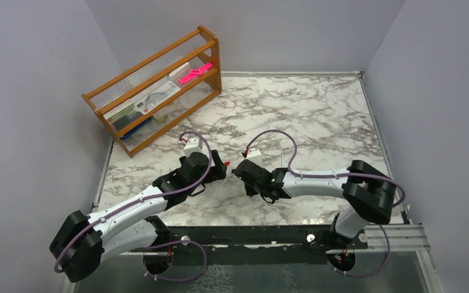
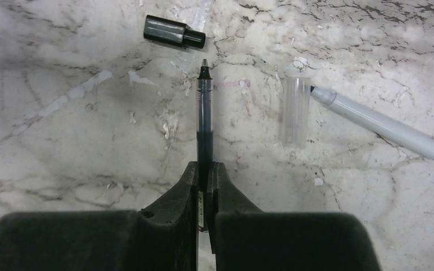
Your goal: Insert the pens into the pen caps
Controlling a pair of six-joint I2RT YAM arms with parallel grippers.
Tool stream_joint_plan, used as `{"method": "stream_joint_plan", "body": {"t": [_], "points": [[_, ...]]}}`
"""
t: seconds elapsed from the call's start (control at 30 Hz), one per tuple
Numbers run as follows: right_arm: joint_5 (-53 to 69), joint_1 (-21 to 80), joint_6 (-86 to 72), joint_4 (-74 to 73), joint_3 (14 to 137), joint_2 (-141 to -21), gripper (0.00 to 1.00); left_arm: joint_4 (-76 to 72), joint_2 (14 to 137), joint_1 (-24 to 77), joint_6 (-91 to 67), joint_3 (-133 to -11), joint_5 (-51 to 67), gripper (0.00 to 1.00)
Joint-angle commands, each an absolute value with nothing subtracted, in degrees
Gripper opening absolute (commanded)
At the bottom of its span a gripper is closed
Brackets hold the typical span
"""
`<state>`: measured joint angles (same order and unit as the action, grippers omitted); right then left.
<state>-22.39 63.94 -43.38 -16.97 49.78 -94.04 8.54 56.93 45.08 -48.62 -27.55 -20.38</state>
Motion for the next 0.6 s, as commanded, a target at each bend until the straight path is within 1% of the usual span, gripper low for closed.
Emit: {"method": "stream_joint_plan", "body": {"t": [0.0, 0.07, 0.13, 0.33, 0.37, 0.5, 0.53, 0.57], "points": [[-20.0, 63.8, -41.1, -7.3, 45.2, -82.0, 0.01, -4.5, 52.0, 45.2, -45.1, -24.3, -8.7, 0.93], [-19.0, 63.8, -39.9, -3.3, 42.9, -75.9, 0.01, -12.5, 50.6, 45.2, -45.0, -22.4, -0.8, 0.93], [-18.0, 63.8, -38.9, 0.2, 40.6, -70.4, 0.01, -19.2, 50.1, 45.2, -45.8, -21.6, 4.8, 0.93], [-13.8, 63.8, -36.9, 7.1, 36.5, -60.8, 0.01, -28.5, 51.4, 45.4, -47.0, -23.1, 12.8, 0.92], [-13.3, 63.7, -36.7, 8.0, 36.0, -59.8, 0.01, -29.8, 51.5, 45.5, -47.5, -23.1, 13.3, 0.91], [-12.0, 63.8, -36.4, 9.0, 35.5, -58.1, 0.01, -32.6, 52.0, 45.8, -49.1, -23.3, 13.3, 0.81], [-11.9, 63.8, -36.5, 8.9, 35.5, -57.8, 0.01, -32.9, 52.1, 45.8, -49.2, -23.4, 13.4, 0.74], [-11.8, 63.8, -36.6, 8.9, 35.3, -57.3, 0.01, -33.1, 52.2, 46.0, -49.3, -23.5, 13.4, 0.65]]}}
